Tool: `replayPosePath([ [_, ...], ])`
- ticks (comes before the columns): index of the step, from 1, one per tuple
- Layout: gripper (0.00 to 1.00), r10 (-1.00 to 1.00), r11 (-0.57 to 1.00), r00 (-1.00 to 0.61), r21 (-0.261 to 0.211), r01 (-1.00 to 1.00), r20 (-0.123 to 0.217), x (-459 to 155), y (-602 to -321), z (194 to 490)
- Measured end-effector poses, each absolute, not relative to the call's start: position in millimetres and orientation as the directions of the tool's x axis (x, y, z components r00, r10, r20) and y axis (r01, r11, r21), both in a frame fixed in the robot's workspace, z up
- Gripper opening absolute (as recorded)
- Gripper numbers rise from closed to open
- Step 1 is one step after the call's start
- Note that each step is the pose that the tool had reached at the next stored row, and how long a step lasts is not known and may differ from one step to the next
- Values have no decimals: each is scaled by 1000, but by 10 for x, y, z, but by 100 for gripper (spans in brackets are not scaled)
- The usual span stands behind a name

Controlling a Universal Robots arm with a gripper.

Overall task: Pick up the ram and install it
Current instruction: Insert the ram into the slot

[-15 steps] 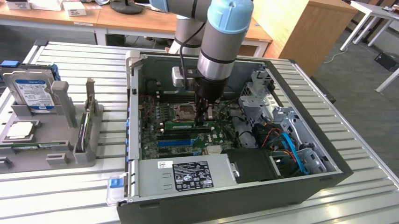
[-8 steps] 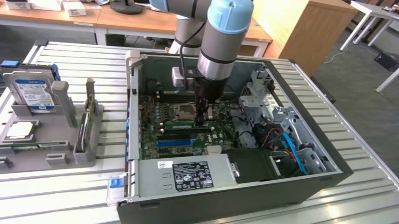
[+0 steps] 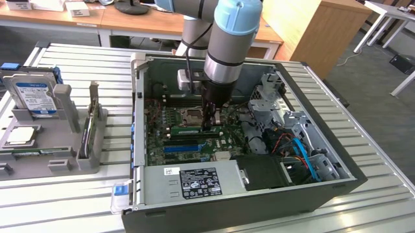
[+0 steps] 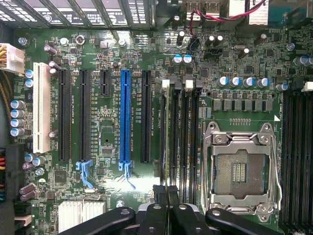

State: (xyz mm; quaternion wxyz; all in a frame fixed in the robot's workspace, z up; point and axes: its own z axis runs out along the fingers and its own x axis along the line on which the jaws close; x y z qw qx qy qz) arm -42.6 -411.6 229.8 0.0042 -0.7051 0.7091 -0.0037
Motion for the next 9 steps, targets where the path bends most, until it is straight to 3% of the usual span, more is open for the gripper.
replayPosePath([
  [9, 12, -1000, 8, -8, -11, -1000, -1, -414, -4123, 2301],
])
